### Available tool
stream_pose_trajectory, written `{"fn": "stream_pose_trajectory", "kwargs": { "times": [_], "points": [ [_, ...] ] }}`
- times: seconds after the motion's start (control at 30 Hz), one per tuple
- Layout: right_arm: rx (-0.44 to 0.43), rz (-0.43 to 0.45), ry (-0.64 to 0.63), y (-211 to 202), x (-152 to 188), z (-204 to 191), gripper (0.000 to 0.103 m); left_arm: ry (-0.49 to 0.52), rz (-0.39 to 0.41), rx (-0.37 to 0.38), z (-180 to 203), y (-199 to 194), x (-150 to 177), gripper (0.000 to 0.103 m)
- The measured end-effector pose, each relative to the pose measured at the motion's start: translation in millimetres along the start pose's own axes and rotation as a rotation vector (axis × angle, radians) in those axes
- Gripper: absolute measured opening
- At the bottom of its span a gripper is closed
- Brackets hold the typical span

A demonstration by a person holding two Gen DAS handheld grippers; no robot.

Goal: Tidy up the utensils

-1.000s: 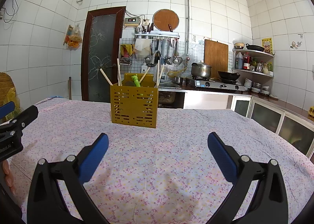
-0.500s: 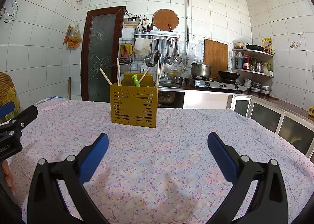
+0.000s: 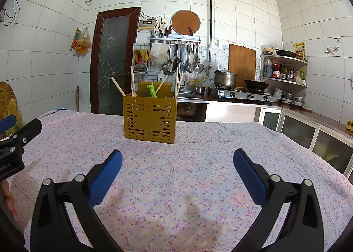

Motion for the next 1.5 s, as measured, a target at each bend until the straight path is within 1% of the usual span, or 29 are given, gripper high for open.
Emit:
{"fn": "stream_pose_trajectory", "kwargs": {
  "times": [1.5],
  "points": [
    [0.003, -0.001, -0.003, -4.6, -0.2, 3.9, 0.099, 0.001, 0.010, 0.004, 6.8, -2.6, 1.7, 0.098]
  ]
}}
Point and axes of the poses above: each gripper's, at about its wrist camera, not at the fingertips, and y roughly the way its jaws point, z to its right, x to its underside, the point moved 1 cm from there along y, roughly the way its jaws point
